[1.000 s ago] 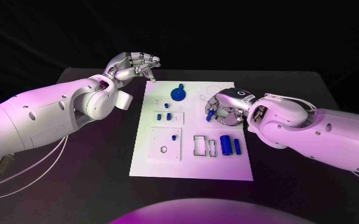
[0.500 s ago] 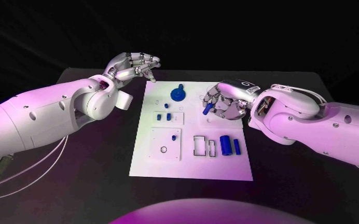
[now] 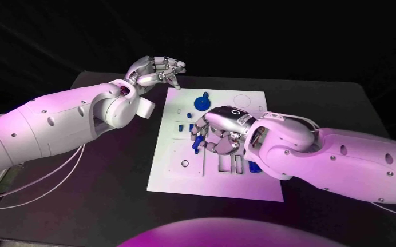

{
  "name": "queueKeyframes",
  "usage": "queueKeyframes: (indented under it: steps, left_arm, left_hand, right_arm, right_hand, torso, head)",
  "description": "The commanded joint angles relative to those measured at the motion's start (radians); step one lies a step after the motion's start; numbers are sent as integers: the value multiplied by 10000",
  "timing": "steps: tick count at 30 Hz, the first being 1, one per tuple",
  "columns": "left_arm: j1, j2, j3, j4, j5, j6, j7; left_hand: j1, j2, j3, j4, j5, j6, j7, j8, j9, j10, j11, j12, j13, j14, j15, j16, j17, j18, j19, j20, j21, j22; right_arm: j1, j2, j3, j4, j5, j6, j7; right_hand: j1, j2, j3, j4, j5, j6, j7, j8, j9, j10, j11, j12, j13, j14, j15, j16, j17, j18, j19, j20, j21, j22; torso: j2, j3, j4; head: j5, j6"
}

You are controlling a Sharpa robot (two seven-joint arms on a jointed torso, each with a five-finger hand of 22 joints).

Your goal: Assemble the parts on the task board

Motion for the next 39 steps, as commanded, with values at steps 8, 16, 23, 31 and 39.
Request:
queueKeyframes:
  steps: [8,16,23,31,39]
  left_arm:
    - [-3,110,5,-43,-25,236,24]
    - [-3,114,5,-19,-27,286,-9]
    - [-3,127,6,-2,-19,347,-53]
    - [-3,118,6,2,-18,351,-60]
    - [-3,108,6,8,-17,351,-67]
  left_hand:
    - [29,110,0,53,54,-63,473,76,-15,-77,-17,59,-4,-34,44,0,17,131,51,13,-42,-14]
    - [122,176,62,24,99,-77,473,102,-18,-100,-19,90,-1,-46,36,-4,23,136,63,6,-50,-21]
    - [135,178,72,21,97,-87,476,106,-21,-112,-16,97,-2,-51,37,-6,24,135,65,5,-52,-23]
    - [135,178,72,21,97,-87,476,106,-21,-112,-16,97,-2,-51,37,-6,24,135,65,5,-52,-23]
    - [135,178,72,21,97,-87,476,106,-21,-112,-16,97,-2,-51,37,-6,24,135,65,5,-52,-23]
  right_arm:
    - [-808,807,-13,-510,-1016,104,18]
    - [-989,1010,-37,-859,-1256,292,-161]
    - [-1052,1093,-45,-950,-1430,133,-340]
    - [-1070,1118,-47,-982,-1492,160,-422]
    - [-1116,1183,-53,-983,-1503,84,-445]
  right_hand:
    - [6,81,88,-27,24,278,152,362,431,52,-12,-27,13,316,-61,1,-2,-106,-35,-79,-104,448]
    - [6,81,89,-28,24,278,153,363,432,52,-12,-27,13,316,-61,0,-6,-105,-37,-79,-112,445]
    - [-17,82,103,-42,20,260,165,366,442,50,-3,-35,14,315,-56,-4,-13,-107,-35,-78,-107,450]
    - [-17,82,103,-42,20,260,165,366,442,50,-3,-35,14,315,-56,-4,-13,-107,-35,-78,-107,450]
    - [-23,78,112,-62,17,257,168,373,451,59,-3,-34,17,319,-54,3,2,-114,-21,-77,-70,467]
  torso:
    - [9,-3,-7]
    - [6,6,-16]
    - [2,5,-14]
    - [10,-3,-14]
    - [7,3,-10]
  head:
    - [243,-50]
    - [321,-91]
    - [348,-96]
    - [345,-104]
    - [376,-157]
